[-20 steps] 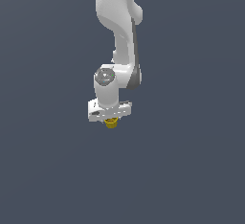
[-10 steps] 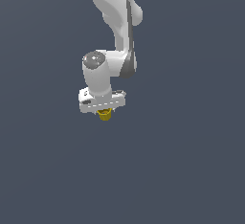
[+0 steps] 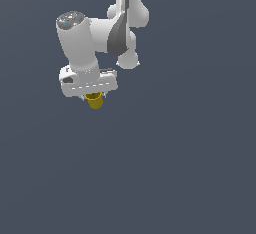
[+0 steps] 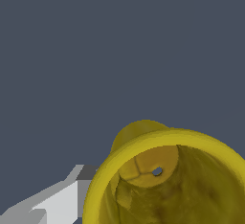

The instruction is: Pick up the object and move it to a goal position.

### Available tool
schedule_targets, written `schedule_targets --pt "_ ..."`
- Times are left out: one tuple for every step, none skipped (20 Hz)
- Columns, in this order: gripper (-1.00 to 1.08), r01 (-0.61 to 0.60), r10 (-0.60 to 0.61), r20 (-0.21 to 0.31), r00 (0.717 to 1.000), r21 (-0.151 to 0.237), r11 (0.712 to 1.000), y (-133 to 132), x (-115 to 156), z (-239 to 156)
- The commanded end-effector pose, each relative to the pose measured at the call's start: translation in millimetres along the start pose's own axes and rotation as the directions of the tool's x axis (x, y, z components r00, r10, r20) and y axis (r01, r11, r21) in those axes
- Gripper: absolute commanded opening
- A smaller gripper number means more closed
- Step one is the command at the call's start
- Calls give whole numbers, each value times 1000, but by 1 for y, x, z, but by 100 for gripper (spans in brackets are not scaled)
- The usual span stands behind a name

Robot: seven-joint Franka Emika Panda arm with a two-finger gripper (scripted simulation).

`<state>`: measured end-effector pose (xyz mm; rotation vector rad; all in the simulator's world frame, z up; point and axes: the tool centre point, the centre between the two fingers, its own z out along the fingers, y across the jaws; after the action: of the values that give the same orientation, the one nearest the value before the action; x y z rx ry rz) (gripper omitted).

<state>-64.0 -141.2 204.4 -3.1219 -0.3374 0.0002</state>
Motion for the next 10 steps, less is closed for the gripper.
schedule_targets --pt "-100 0 0 -1 1000 1 1000 13 -11 -28" --pt "-100 0 0 -1 1000 1 1000 18 -15 -38" --pt "-100 0 0 -1 1000 1 1000 22 -19 -48" --pt "-100 0 0 -1 1000 1 1000 27 -23 -58" --pt "-100 0 0 -1 1000 1 1000 32 -27 -68" --pt "-100 0 0 -1 1000 1 1000 36 -31 -77" --pt "-100 0 0 -1 1000 1 1000 41 -34 -86" --pt "-100 0 0 -1 1000 1 1000 45 -37 -95" --pt "-100 0 0 -1 1000 1 1000 49 -40 -103" --pt "-100 0 0 -1 1000 0 1000 52 -43 -110"
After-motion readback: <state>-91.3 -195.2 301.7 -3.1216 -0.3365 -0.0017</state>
